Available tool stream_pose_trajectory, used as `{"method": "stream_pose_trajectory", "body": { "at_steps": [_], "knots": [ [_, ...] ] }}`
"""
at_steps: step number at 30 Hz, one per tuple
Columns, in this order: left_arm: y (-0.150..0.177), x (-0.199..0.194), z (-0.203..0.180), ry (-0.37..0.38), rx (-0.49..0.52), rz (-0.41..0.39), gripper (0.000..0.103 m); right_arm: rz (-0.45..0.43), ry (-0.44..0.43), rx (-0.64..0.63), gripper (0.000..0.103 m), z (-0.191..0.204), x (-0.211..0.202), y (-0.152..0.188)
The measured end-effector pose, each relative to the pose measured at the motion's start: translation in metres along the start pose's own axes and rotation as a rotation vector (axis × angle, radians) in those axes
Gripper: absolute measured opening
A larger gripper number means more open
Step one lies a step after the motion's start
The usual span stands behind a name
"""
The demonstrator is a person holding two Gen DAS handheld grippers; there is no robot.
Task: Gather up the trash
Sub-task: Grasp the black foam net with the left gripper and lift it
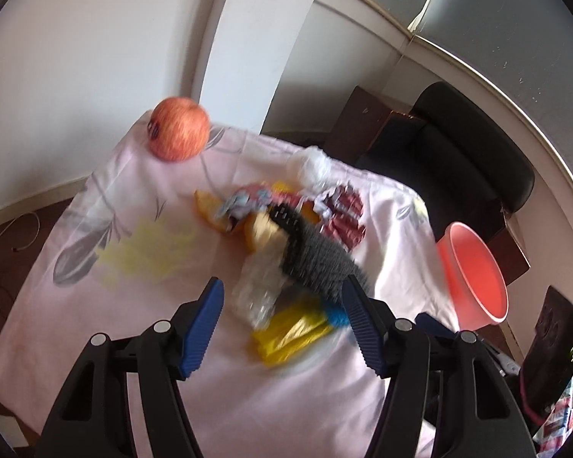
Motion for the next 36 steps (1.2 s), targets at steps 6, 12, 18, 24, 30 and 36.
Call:
{"method": "stream_pose_trajectory", "body": {
  "at_steps": [6, 12, 18, 24, 30, 36],
  "knots": [
    [-0.007, 0.021, -0.019, -0.023, 0.041, 0.025, 0.063, 0.017, -0.002, -0.006, 0.053, 0.002, 0.007, -0.004],
    [-0.007, 0.043, -0.019, -0.04, 0.036, 0.087, 0.025, 0.03, -0.001, -0.021, 0.053, 0.005, 0.011, -0.004],
    [-0.016, 0.02, -0.016, 0.035, 0.029, 0.026, 0.018, 0.031, -0.039, 0.005, 0.053, 0.001, 0.013, -0.002],
    [-0.031, -0.006, -0.01, 0.084, 0.011, -0.051, 0.017, 0.038, -0.078, 0.004, 0.053, 0.007, 0.015, -0.002],
    [-0.042, -0.018, -0.002, 0.136, -0.026, -0.047, 0.017, 0.042, -0.065, -0.059, 0.053, 0.022, 0.024, -0.009],
    [-0.048, -0.031, 0.003, 0.202, -0.057, -0.034, 0.017, 0.068, -0.041, -0.042, 0.053, 0.017, 0.045, -0.013]
  ]
}}
Point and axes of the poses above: each gripper's, at about its wrist camera, not at the fingertips, and x roughly the way its jaws point, z to its left, y to its underside, the point moved 2 cm from there along x, roughly the way its jaws point, and after that the axes turned 13 degrees about -x, right-handed, at the moved point
